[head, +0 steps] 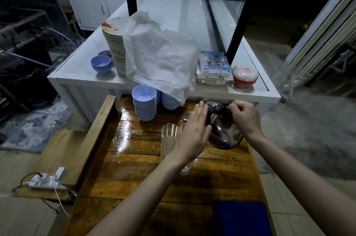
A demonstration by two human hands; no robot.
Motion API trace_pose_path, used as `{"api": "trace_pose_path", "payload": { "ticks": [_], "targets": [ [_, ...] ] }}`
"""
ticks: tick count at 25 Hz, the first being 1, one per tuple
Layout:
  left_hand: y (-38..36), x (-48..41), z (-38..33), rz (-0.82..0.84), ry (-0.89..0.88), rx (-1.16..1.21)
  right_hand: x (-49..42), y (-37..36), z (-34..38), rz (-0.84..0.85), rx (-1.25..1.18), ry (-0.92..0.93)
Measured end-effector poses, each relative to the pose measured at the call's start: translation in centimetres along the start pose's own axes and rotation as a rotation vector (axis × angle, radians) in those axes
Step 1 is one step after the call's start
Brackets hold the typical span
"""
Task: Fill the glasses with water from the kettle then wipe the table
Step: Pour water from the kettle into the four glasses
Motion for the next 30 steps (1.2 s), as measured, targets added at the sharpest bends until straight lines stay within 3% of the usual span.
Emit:
{"api": "trace_pose_path", "payload": {
  "ticks": [12, 16, 23, 30],
  "targets": [
    [-10.7, -7.6, 0.9, 0.508, 0.044, -0.353, 2.6, -1.6, -18.6, -0.006, -0.462, -0.640],
    [-13.0, -8.7, 2.1, 0.554, 0.085, -0.439, 2.4, -3.1, -20.8, 0.013, -0.554, -0.662],
    [-15.2, -8.6, 2.0, 0.491, 0.062, -0.512, 3.2, -3.4, -22.1, 0.029, -0.612, -0.580],
    [-17.6, -7.9, 0.8, 0.447, 0.021, -0.525, 6.1, -4.1, -26.8, 0.202, -0.331, -0.626]
  ]
}}
Point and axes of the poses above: each hand's wrist, its own x-axis away from the middle knuckle, its own y-axis out of the back of the hand, z = x × y, the point moved 6 cm from there along -x, towards the middle knuckle, and after that the axes turned 10 degrees about z, right-handed, at the moved point
